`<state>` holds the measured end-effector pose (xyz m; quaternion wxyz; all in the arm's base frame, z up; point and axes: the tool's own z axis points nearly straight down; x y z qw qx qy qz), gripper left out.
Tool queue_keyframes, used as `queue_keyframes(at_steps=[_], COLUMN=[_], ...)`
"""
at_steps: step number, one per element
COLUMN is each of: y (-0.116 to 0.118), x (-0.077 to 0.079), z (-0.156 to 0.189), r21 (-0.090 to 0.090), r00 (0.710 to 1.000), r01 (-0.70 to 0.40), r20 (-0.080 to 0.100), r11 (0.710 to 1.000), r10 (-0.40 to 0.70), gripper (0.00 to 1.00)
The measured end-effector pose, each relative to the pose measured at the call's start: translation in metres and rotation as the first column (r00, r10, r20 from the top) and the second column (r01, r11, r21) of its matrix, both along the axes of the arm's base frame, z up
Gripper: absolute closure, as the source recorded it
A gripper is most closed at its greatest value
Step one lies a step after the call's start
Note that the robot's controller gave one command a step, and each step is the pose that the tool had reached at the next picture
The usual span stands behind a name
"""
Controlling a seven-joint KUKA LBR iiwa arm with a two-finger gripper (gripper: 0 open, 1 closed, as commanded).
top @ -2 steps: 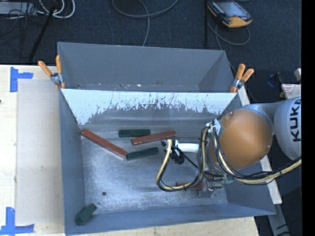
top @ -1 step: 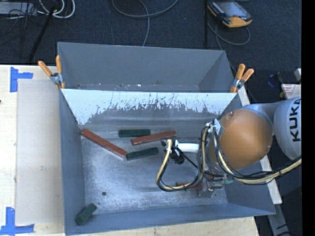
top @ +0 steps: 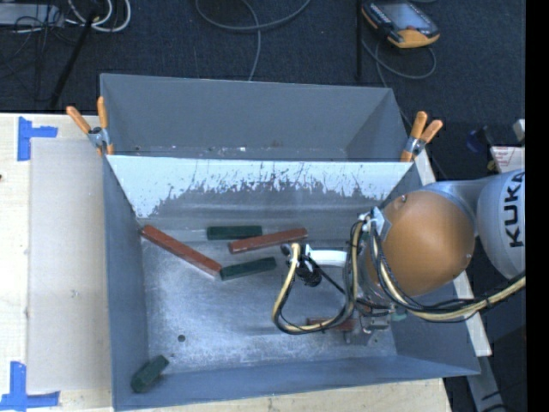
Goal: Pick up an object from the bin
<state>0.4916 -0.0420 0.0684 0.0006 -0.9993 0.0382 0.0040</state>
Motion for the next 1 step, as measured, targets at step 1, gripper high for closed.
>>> queue_keyframes(at_steps=[1], y=[-0.0001], x=[0.0000], z=[0.0000], r21=[0.000], r00=[1.000], r01=[0.001], r20=[0.000], r11=[1.000], r10=[-0.001], gripper=[1.00])
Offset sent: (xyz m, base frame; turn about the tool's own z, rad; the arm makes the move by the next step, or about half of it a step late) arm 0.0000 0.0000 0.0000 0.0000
